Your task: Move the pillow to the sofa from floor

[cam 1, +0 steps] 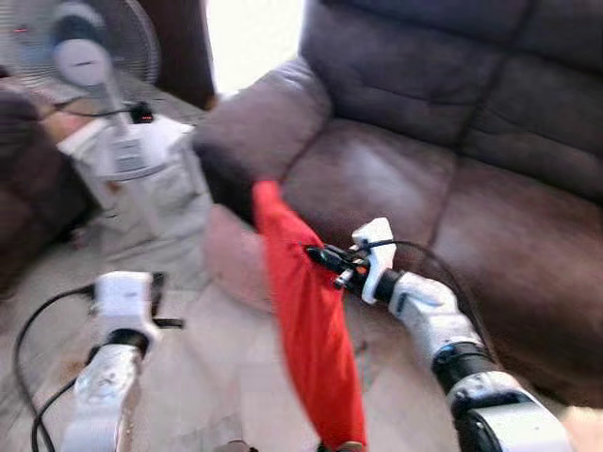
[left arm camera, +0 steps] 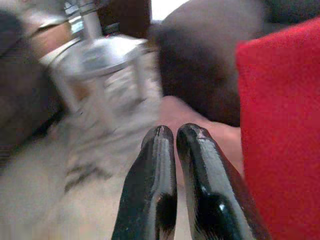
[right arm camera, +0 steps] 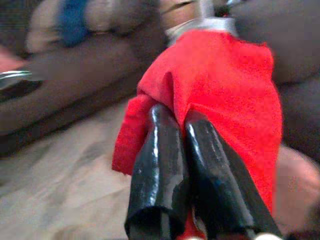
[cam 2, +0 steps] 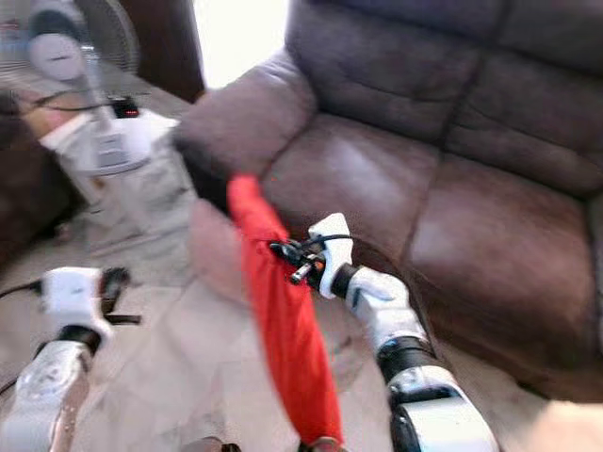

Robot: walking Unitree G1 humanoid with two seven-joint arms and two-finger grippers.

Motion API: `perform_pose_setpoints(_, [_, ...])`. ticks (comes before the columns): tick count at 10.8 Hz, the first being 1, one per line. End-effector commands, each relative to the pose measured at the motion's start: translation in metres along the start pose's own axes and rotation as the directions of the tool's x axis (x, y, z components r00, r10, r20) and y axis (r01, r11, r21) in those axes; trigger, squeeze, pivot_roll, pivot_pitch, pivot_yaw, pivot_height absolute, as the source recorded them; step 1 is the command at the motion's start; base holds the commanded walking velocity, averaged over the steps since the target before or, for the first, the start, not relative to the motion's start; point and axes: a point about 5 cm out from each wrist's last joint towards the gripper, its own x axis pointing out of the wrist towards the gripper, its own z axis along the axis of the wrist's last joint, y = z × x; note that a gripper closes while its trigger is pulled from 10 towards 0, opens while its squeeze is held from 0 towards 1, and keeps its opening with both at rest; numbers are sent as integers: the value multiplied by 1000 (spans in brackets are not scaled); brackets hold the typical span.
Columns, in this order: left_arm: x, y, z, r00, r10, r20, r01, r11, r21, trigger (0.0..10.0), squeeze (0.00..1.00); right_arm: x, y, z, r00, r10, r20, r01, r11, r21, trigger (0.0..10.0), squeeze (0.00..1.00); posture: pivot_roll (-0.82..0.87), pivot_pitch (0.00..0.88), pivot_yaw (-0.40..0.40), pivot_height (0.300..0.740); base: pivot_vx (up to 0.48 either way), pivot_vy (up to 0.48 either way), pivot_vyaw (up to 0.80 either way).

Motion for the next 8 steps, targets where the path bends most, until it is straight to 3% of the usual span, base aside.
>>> perform_pose_setpoints(1, [-3,8,-11,994,94,-53,-100,989,-105,10000,0,1,9,16,989,140,47,-138,989,-49,10000,0,188,124,-57,740,0,0,0])
perform_pose_setpoints(2, [-5,10,-15,980,184,-70,-196,955,-224,10000,0,-3,8,3,991,131,-32,-133,988,-84,10000,0,186,122,-57,740,0,0,0])
perform_pose_setpoints(3, [-7,11,-22,963,242,-115,-268,878,-396,10000,0,-12,12,-15,976,183,-122,-193,978,-78,10000,0,186,120,-59,740,0,0,0])
perform_pose_setpoints(4, [-9,16,-28,947,284,-149,-321,813,-486,10000,0,-22,18,-24,951,267,-156,-277,960,-42,10000,0,186,121,-60,740,0,0,0])
perform_pose_setpoints(5, [-9,21,-31,936,309,-169,-351,770,-533,10000,0,-30,22,-29,930,316,-190,-328,944,-36,10000,0,181,124,-61,740,0,0,0])
perform_pose_setpoints(6, [-11,27,-35,911,356,-208,-407,702,-584,10000,0,-37,26,-33,907,366,-207,-376,926,-13,10000,0,179,135,-61,740,0,0,0])
perform_pose_setpoints(8, [-14,32,-41,860,418,-293,-495,540,-681,10000,0,-43,31,-36,889,402,-219,-411,912,1,10000,0,178,153,-65,740,0,0,0])
